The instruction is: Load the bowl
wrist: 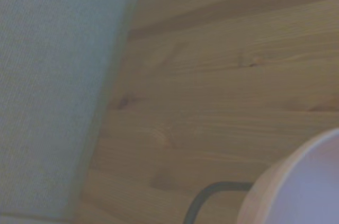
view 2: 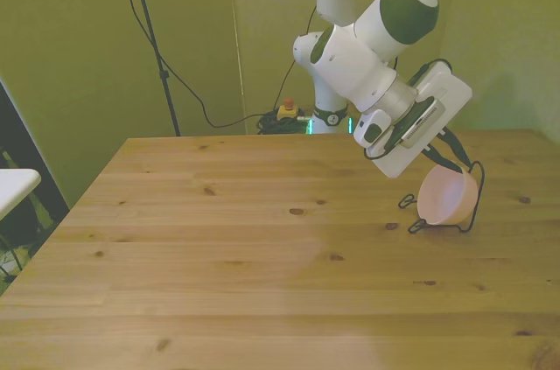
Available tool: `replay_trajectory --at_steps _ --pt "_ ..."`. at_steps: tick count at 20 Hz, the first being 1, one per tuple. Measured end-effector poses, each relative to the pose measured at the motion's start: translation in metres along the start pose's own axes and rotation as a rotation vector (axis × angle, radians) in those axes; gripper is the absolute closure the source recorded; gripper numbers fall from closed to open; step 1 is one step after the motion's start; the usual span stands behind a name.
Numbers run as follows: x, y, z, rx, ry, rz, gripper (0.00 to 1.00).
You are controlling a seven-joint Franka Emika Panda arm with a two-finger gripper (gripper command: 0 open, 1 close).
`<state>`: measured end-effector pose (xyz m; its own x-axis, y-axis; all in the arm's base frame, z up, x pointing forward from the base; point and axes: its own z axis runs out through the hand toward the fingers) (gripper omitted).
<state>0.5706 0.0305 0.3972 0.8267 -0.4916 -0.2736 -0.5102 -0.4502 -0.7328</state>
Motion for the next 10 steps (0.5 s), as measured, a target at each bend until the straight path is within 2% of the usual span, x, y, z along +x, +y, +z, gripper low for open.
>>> replay_trajectory --at_steps 6,10 --pt "0.0 0.0 -0.007 0.005 0.0 -0.005 0.0" --pt "0.0 -0.004 -0.036 -0.007 0.032 -0.013 0.0"
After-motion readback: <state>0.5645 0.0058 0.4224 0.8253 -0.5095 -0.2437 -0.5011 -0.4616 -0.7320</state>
